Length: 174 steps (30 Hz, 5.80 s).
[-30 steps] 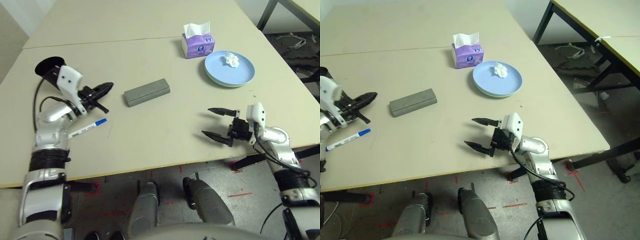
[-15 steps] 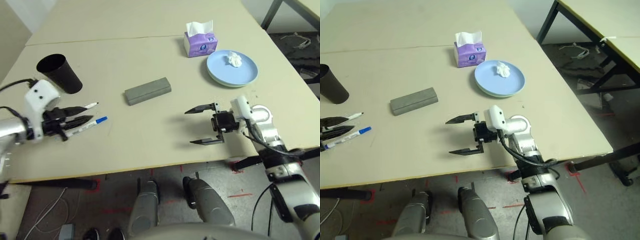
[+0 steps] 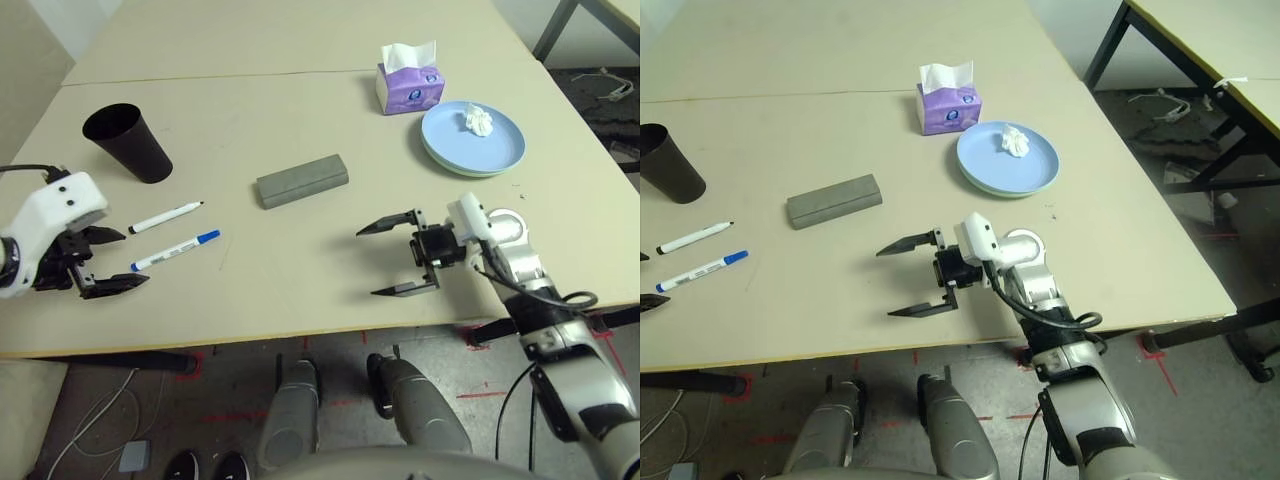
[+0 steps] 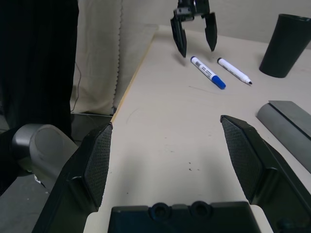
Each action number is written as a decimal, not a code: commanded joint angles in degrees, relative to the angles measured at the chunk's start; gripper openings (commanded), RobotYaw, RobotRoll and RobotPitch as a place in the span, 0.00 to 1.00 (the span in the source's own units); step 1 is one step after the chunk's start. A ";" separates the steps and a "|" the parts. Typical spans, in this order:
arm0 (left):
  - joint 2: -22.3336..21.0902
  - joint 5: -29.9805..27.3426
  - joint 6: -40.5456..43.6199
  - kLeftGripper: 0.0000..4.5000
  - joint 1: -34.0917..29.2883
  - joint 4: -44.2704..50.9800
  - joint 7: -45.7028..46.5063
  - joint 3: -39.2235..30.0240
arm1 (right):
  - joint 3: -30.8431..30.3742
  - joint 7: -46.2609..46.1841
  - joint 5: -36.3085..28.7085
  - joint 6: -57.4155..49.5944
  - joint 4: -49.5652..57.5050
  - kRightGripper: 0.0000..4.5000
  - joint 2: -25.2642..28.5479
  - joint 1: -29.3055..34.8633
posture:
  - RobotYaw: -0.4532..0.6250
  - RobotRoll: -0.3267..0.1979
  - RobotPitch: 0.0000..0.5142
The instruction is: Organize and tidy the items on the table.
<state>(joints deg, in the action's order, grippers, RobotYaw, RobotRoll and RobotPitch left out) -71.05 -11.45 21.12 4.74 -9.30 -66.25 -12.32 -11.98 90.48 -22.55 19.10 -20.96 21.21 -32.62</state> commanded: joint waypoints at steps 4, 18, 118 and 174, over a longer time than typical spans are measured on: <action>5.08 3.74 -4.40 1.00 7.16 -7.58 1.91 5.85 | -0.16 -1.82 0.94 -1.07 3.31 1.00 0.84 1.65 | 0.29 0.62 0.42; 8.85 5.25 -6.02 1.00 9.32 -9.03 1.86 8.70 | -0.80 -4.44 0.16 -5.40 9.28 1.00 0.67 2.24 | 0.28 0.62 0.42; 19.90 0.08 -48.61 0.06 49.23 -59.73 34.80 -10.52 | 2.01 -34.79 4.17 -30.90 22.96 1.00 -0.57 5.51 | 0.27 0.62 0.44; 23.99 -10.39 -48.42 0.99 43.92 -51.24 15.58 -13.49 | 2.65 -37.08 2.54 -32.81 24.34 1.00 -2.28 5.45 | 0.26 0.62 0.44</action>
<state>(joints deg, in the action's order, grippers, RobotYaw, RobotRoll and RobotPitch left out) -47.65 -19.76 -29.77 50.51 -63.07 -45.71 -25.63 -10.03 53.76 -19.57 -13.59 3.83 18.91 -27.70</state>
